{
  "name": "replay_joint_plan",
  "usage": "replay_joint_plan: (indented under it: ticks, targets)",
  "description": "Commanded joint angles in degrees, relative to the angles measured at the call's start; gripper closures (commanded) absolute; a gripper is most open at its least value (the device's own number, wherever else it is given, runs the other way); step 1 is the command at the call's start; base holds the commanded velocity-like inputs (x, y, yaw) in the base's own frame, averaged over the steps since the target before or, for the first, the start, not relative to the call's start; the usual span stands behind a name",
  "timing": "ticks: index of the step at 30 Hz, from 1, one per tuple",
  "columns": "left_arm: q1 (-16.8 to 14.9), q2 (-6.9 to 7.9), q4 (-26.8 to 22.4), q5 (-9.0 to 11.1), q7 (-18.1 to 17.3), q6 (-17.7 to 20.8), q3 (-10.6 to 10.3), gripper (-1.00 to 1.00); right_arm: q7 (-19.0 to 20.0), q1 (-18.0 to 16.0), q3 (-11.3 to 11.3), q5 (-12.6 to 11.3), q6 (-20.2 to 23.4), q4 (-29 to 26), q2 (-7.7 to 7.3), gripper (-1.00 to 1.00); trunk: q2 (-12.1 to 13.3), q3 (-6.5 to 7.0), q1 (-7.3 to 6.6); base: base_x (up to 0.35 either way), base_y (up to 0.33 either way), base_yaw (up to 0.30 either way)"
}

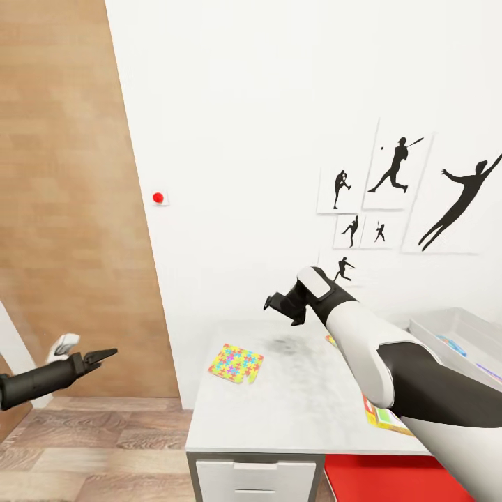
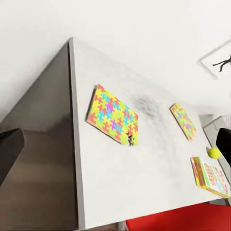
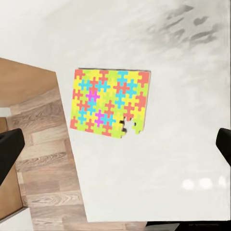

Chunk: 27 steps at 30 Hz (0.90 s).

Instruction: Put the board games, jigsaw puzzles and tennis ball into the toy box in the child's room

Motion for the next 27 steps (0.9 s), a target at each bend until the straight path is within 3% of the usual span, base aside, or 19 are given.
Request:
replay_joint_plan:
  ticks: [1,4,9,17,27]
  targets:
    - [-0.02,-0.03,0.01,-0.36,1.75,0.48,-0.59,-1.00,-1.85,0.00,0.09,-0.56,0.21,-0.02,0.00,-1.00,-0.05,-0.03,0.02,0.000,0.002,0.000]
    - [-0.02,-0.17,0.00,-1.20,6.01,-0.43,-1.98,-1.00,-4.74,0.00,0.09,-0.52,0.42,0.07,0.00,-1.00,-0.05,-0.03,0.02,0.000,0.000,0.000]
    - [-0.02,-0.27,0.00,-1.50,11.67,-2.00,-3.28,-1.00,-5.96,0.00,0.09,-0.48,0.34,0.04,0.00,-1.00,-0.05,-0.03,0.02,0.000,0.000,0.000]
    - [-0.02,-0.23,0.01,-1.62,13.56,-2.34,-3.66,-1.00,-6.22,0.00,0.17,-0.47,0.12,0.03,0.00,-1.00,-0.05,-0.03,0.02,0.000,0.036,-0.025]
    - [-0.02,-0.01,0.02,-1.63,13.69,-2.39,-3.64,-1.00,-6.28,0.00,0.14,-0.54,0.02,0.10,0.00,-1.00,-0.05,-0.03,0.02,-0.057,0.244,-0.241]
